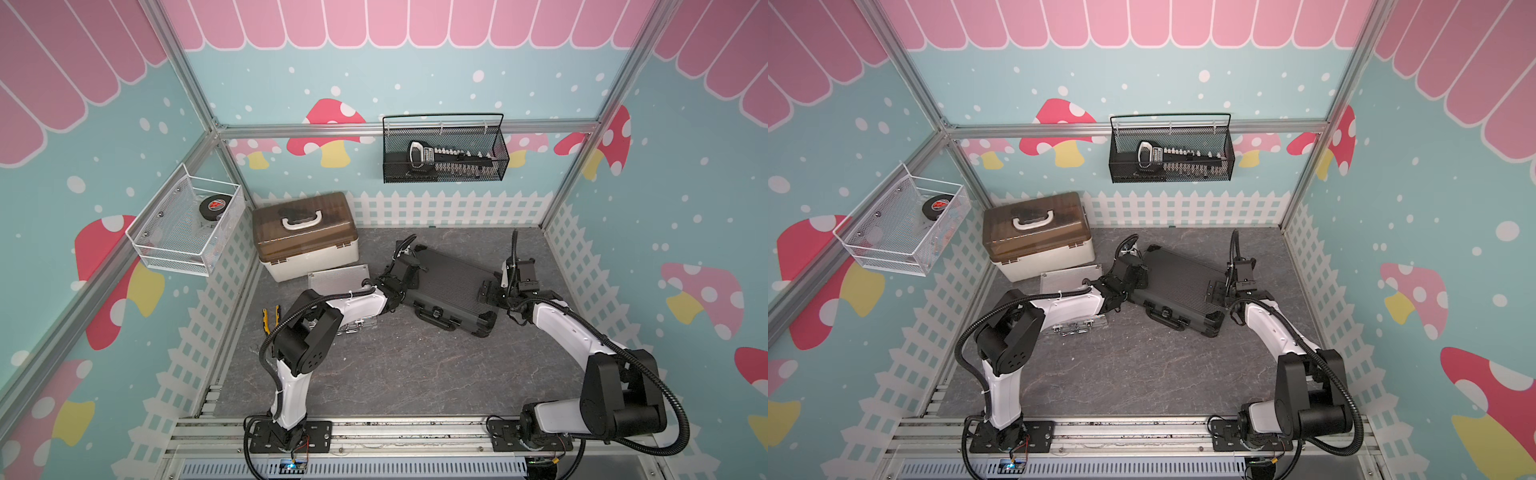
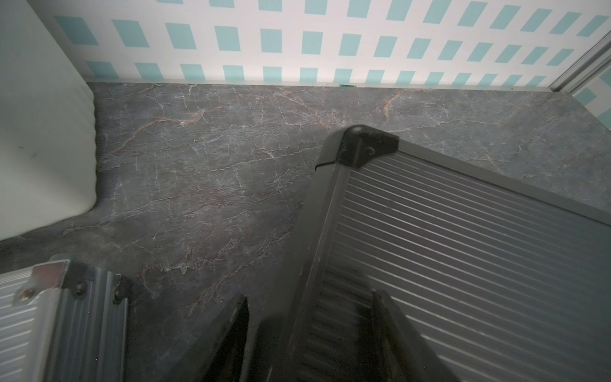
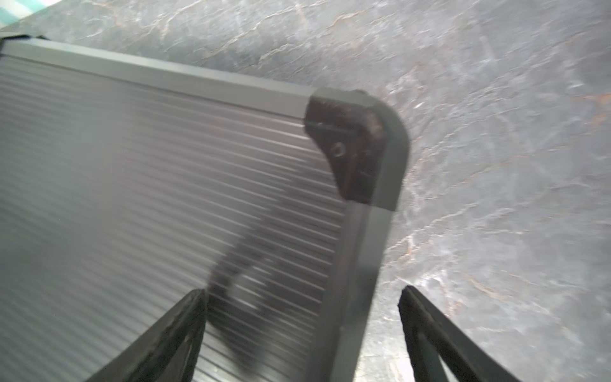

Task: Close the poker set cases
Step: Adjust the poker set case at the center of the board.

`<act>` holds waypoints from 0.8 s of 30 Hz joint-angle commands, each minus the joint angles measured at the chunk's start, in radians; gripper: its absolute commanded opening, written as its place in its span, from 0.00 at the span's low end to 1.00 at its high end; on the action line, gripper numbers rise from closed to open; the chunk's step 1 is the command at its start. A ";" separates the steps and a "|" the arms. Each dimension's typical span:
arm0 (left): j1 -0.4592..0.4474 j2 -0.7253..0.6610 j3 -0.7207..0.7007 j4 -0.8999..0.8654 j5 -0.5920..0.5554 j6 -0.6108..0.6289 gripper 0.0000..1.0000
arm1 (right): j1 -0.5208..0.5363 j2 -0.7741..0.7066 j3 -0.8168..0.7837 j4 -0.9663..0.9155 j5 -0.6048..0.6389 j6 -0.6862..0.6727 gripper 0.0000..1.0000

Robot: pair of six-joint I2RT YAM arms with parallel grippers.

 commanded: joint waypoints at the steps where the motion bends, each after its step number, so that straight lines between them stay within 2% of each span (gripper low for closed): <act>1: -0.001 0.026 -0.045 -0.159 0.018 0.009 0.60 | 0.000 0.058 -0.035 0.002 -0.128 0.007 0.92; 10: -0.002 0.015 -0.070 -0.160 0.009 0.004 0.59 | 0.001 0.147 0.024 0.048 -0.220 -0.015 0.92; 24: -0.001 -0.005 -0.139 -0.149 0.016 -0.034 0.59 | 0.010 0.334 0.257 -0.003 -0.281 -0.108 0.92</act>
